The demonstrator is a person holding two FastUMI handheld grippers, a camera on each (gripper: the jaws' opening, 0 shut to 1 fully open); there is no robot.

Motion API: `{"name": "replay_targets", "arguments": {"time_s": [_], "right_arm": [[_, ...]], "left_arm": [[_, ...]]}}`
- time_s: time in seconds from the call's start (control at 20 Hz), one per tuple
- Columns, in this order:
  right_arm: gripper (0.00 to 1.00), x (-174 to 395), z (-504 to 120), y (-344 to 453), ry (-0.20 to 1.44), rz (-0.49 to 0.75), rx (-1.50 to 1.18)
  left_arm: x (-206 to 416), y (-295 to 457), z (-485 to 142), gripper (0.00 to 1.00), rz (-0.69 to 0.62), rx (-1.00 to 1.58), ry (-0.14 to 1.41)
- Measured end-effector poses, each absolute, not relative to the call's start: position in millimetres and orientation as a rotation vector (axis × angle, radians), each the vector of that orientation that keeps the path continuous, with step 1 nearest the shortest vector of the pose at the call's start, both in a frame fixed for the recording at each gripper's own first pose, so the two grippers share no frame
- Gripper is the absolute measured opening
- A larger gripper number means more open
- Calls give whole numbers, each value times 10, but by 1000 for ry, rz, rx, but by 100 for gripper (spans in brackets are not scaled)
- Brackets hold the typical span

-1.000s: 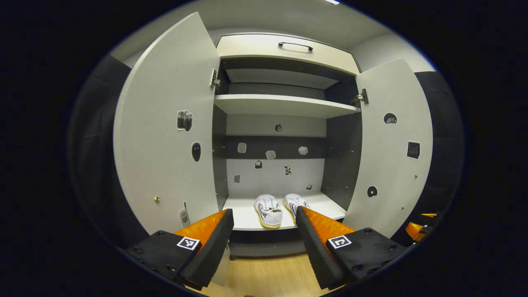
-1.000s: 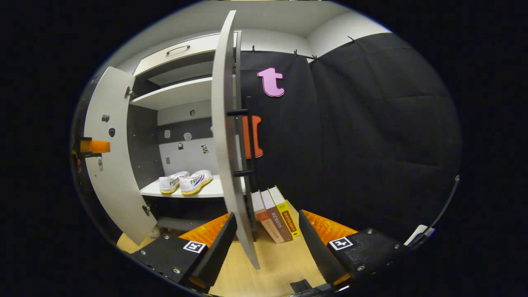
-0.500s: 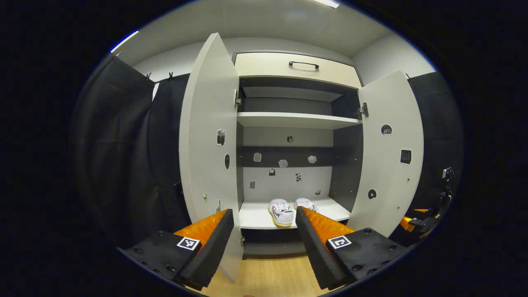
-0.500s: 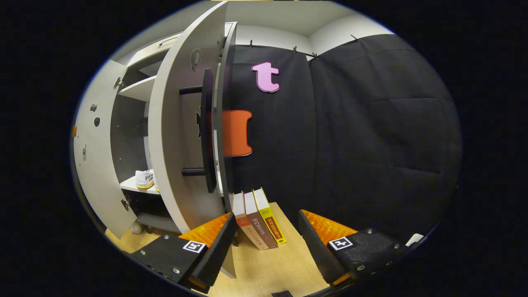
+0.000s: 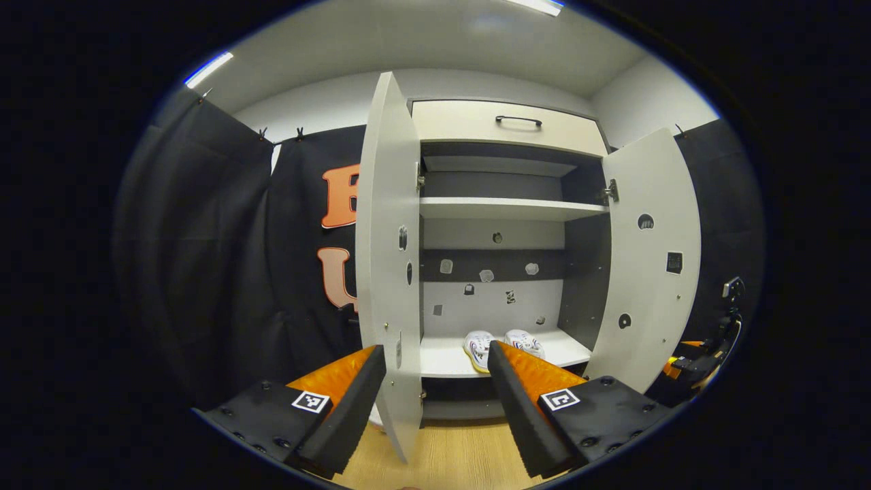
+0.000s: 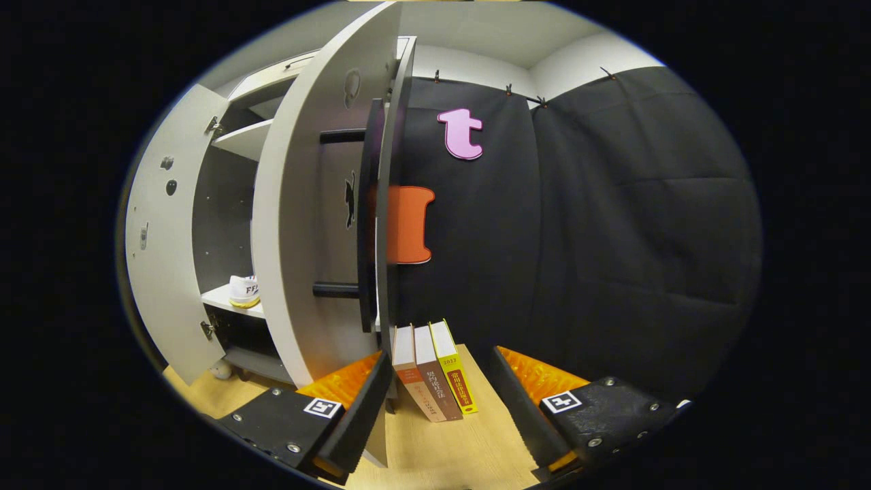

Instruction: Grab one shoe with the right hand and put it into the shoe cabinet, grab the other shoe with the left hand and put it into the shoe cabinet; then close the right door with the right hand and the left door with the left hand.

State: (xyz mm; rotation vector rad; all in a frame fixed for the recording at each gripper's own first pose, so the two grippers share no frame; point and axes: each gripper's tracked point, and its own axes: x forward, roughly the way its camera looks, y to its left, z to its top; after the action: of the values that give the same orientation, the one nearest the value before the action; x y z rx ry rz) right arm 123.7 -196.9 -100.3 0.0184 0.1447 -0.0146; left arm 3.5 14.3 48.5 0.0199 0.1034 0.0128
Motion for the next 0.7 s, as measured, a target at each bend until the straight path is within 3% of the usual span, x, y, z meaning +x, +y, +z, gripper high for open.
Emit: {"name": "replay_targets", "arguments": {"time_s": [0.7], "right_arm": [[88, 1145, -962, -1409, 151, -13, 13]], "left_arm": [[-64, 662, 534, 96, 21, 29, 82]]}}
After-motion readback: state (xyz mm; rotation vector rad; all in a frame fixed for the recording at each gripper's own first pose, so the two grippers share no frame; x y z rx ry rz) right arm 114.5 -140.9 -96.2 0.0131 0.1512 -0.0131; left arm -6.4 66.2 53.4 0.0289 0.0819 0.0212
